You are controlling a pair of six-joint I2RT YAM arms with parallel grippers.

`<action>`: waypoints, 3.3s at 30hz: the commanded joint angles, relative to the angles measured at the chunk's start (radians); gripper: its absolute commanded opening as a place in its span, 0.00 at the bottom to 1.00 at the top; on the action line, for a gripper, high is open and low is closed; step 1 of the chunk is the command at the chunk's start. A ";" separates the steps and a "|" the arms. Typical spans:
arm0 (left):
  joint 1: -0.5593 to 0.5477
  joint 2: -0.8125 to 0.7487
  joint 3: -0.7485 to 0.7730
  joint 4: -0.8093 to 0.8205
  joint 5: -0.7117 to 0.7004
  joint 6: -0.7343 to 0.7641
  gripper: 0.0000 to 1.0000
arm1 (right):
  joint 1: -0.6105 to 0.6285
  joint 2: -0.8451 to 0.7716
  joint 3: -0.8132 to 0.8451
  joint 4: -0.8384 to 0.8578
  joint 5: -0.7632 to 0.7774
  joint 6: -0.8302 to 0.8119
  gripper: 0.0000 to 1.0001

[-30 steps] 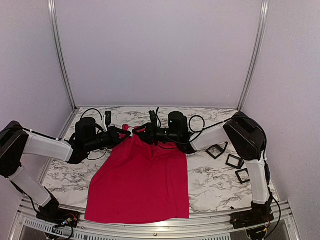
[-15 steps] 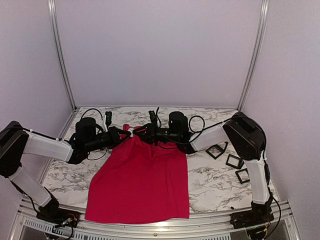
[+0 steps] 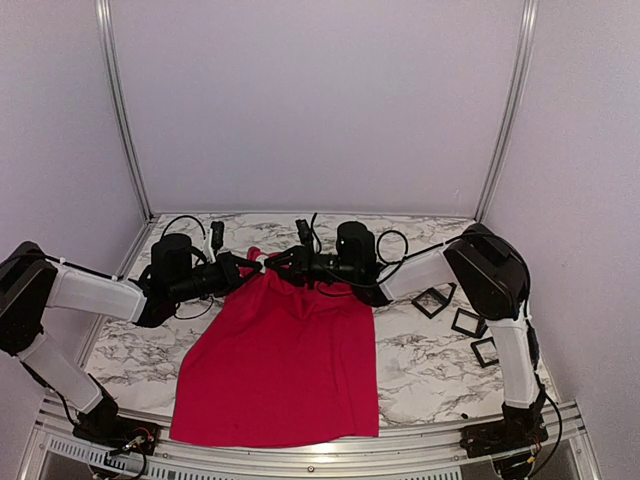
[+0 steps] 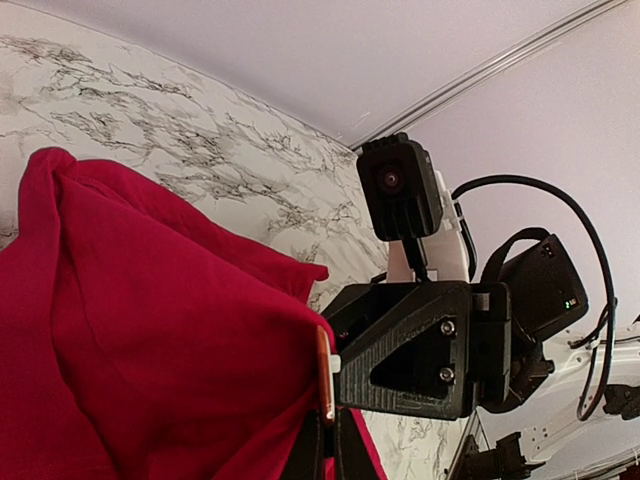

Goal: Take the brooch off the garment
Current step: Open the brooch with the flattened clothing, then remove the brooch from the flattened clothing.

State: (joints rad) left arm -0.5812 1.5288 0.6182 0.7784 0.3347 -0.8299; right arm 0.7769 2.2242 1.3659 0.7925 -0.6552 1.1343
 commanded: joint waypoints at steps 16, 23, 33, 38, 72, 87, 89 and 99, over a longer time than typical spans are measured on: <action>-0.024 -0.030 0.054 0.003 0.012 0.017 0.00 | 0.022 0.024 0.029 -0.105 0.005 -0.065 0.24; -0.017 -0.023 0.054 -0.029 -0.011 0.009 0.00 | 0.021 0.026 0.026 -0.095 -0.010 -0.072 0.27; -0.001 -0.019 0.071 -0.141 -0.072 0.017 0.00 | 0.021 -0.003 0.029 -0.152 0.009 -0.136 0.32; 0.001 -0.007 0.089 -0.192 -0.083 0.032 0.00 | 0.021 -0.020 0.032 -0.179 0.023 -0.174 0.39; 0.003 -0.032 0.157 -0.423 -0.152 0.143 0.00 | 0.087 -0.110 0.093 -0.515 0.247 -0.489 0.09; -0.008 -0.024 0.217 -0.645 -0.178 0.264 0.00 | 0.114 -0.095 0.149 -0.573 0.287 -0.552 0.00; -0.011 -0.021 0.217 -0.652 -0.184 0.266 0.00 | 0.116 -0.093 0.156 -0.576 0.286 -0.555 0.00; -0.027 -0.007 0.236 -0.695 -0.196 0.293 0.00 | 0.119 -0.087 0.170 -0.582 0.285 -0.562 0.00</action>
State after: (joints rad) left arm -0.5972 1.5196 0.8257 0.1448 0.1543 -0.5674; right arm 0.8848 2.1448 1.4899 0.2131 -0.3786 0.5896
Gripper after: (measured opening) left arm 0.016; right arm 0.006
